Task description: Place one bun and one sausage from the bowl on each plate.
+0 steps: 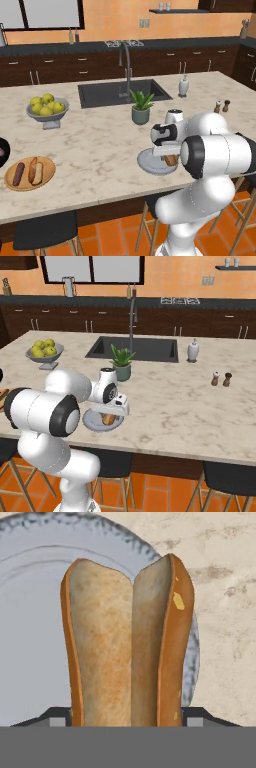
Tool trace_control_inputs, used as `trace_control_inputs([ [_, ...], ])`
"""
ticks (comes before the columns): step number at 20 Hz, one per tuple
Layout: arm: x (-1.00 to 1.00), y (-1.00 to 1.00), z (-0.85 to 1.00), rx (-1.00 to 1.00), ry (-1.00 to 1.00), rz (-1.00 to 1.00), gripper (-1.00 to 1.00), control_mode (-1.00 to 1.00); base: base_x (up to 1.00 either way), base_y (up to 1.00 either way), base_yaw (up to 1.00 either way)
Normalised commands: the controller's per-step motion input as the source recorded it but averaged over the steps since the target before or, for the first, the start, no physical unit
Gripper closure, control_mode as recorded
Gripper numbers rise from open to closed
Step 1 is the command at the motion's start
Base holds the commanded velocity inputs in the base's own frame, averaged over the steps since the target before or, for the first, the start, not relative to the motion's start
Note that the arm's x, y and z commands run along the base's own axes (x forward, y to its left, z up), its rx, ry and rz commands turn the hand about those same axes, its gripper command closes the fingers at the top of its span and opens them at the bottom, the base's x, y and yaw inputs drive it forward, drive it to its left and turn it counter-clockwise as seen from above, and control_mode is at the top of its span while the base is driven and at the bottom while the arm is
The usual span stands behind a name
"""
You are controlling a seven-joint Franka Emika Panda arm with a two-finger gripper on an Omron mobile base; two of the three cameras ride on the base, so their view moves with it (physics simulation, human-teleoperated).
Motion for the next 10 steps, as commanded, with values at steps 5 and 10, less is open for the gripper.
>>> trace_control_inputs([
  [5, 0.0, 0.0, 0.0, 0.0, 0.0, 0.0, -1.0, -1.0, 0.0, 0.0, 0.0],
  [10, 0.0, 0.0, 0.0, 0.0, 0.0, 0.0, -1.0, -1.0, 0.0, 0.0, 0.0],
])
